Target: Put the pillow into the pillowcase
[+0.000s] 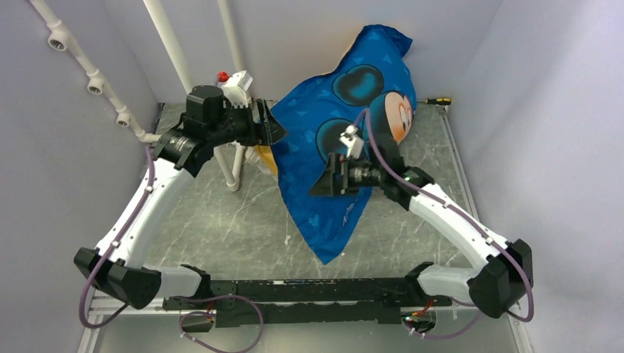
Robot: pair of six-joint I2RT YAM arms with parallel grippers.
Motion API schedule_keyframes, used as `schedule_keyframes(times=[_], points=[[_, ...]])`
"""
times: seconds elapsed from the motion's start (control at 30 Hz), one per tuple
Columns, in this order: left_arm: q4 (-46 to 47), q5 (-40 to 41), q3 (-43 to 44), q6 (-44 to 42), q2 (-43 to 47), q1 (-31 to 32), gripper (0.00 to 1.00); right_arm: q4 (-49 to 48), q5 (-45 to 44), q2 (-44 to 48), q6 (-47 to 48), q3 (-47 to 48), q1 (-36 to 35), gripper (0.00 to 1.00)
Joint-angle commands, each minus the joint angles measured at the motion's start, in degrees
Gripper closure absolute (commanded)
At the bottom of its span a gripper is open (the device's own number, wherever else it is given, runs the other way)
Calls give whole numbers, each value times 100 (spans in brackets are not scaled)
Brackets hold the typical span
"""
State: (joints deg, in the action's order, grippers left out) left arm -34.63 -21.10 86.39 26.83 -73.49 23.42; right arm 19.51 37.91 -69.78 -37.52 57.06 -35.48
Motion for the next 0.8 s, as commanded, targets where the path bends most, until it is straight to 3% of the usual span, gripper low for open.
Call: schedule_keyframes(times=[0.0,0.1,0.17,0.27,0.43,0.53,0.63,0.77], points=[[321,774,48,-317,-375,-4,20,562,-763,164,460,341,629,6],[-304,1701,73,-461,-684,-4,44,439,-1179,-159,636,509,822,6],[-570,2294,-146,-499,-687,-4,75,396,-1310,-688,822,892,841,6],[-873,3033,-477,-559,-579,-4,85,258,-1321,-1649,963,1594,837,6],[-1587,3819,-502,-594,-542,-13,87,593,-1134,-3674,1190,3303,513,7],[-1220,3475,-557,-923,-128,-6,80,877,-1054,-4460,1304,4116,264,6],[-594,2822,-715,-1109,414,-4,52,1141,-778,-4900,1444,4582,155,6],[-112,2050,-954,-988,790,-12,23,1026,-886,-4313,1483,4169,208,4]])
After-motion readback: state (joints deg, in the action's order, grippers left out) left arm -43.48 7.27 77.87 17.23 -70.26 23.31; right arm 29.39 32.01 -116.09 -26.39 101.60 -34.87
